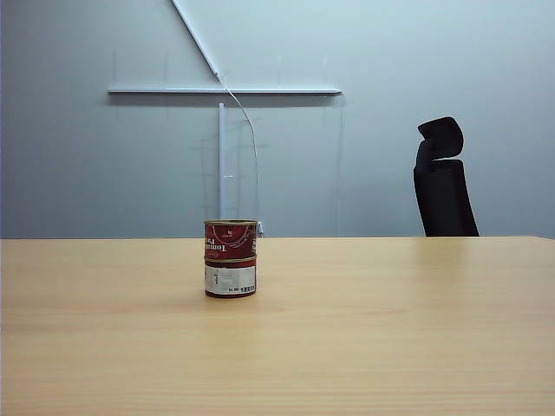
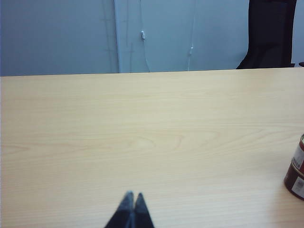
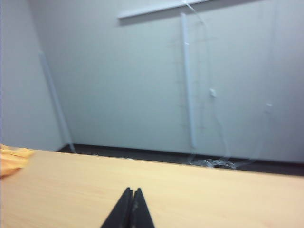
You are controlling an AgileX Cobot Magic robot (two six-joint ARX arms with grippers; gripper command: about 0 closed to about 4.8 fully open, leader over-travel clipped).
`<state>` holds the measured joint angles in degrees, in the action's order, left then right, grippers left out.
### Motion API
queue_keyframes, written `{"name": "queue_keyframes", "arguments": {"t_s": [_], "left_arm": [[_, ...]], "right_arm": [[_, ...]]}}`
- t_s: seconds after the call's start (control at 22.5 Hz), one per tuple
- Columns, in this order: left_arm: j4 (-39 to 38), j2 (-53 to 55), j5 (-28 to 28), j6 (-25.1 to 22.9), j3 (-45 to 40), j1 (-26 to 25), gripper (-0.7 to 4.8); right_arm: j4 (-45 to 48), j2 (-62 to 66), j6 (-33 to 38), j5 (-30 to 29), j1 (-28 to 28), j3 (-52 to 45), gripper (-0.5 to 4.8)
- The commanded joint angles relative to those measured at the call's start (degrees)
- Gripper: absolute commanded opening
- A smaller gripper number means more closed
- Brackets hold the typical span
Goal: Stack a can of tomatoes on the right onto the can of tomatoes on the left.
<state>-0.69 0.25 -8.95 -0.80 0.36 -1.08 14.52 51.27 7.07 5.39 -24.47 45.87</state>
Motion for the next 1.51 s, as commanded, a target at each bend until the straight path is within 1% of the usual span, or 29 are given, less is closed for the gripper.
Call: {"name": "queue_keyframes", "arguments": {"t_s": [0.04,0.22,0.44,0.49,0.67,0.76,0.84,1.02,1.15,1.38,1.51], "left_arm": [[0.5,0.1,-0.2,-0.3,0.2,0.0,-0.02],[0.4,0.1,-0.2,-0.3,0.2,0.0,-0.02],[0.3,0.1,-0.3,-0.3,0.2,0.0,-0.02],[0.3,0.1,-0.2,-0.3,0.2,0.0,-0.02],[-0.3,0.1,0.0,-0.3,0.2,0.0,-0.02],[-0.6,0.1,1.0,-0.2,0.2,0.0,-0.02],[-0.5,0.1,4.0,-0.3,0.2,0.0,-0.02],[-0.6,0.1,4.0,-0.3,0.2,0.0,-0.02],[-0.9,0.1,4.0,-0.3,0.2,0.0,-0.02],[-0.9,0.1,4.0,-0.3,0.2,0.0,-0.02],[-1.0,0.1,4.0,-0.3,0.2,0.0,-0.02]], "right_arm": [[-2.0,-2.2,0.0,1.2,0.2,-1.1,-0.06],[-5.3,-4.4,0.0,2.4,0.3,-1.1,-0.06],[-6.4,-5.6,-1.8,3.0,0.3,-1.1,-0.06],[-7.1,-6.0,-1.9,4.2,0.3,-1.1,-0.06],[-8.3,-6.6,-2.5,4.2,0.3,-1.1,-0.06],[-8.7,-6.7,-2.5,4.2,0.3,-1.1,-0.06],[-8.7,-7.1,-2.5,4.2,0.3,-1.1,-0.06],[-8.9,-7.6,-2.6,4.2,0.3,-1.1,-0.06],[-10.6,-8.3,-2.6,6.5,0.3,-1.1,-0.06],[-12.8,-8.6,-2.6,8.3,0.3,-1.1,-0.05],[-14.0,-8.5,-2.6,7.9,0.3,-1.1,-0.05]]}}
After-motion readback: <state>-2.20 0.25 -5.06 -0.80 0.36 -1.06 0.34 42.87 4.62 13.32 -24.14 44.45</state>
